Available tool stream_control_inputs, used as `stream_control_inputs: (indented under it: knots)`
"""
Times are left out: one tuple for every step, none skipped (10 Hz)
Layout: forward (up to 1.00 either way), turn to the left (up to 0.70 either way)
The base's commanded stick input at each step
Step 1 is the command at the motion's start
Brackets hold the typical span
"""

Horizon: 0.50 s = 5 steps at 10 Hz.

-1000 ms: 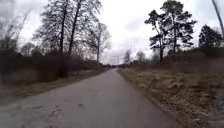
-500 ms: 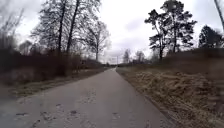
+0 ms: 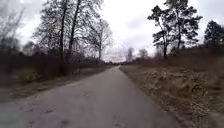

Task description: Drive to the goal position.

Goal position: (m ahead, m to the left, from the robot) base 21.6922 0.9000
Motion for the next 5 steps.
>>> stream_control_inputs:
  knots:
    - [0.7, 0.0]
    - [0.7, 0.0]
    - [0.7, 0.0]
    - [0.7, 0.0]
    - [0.7, 0.0]
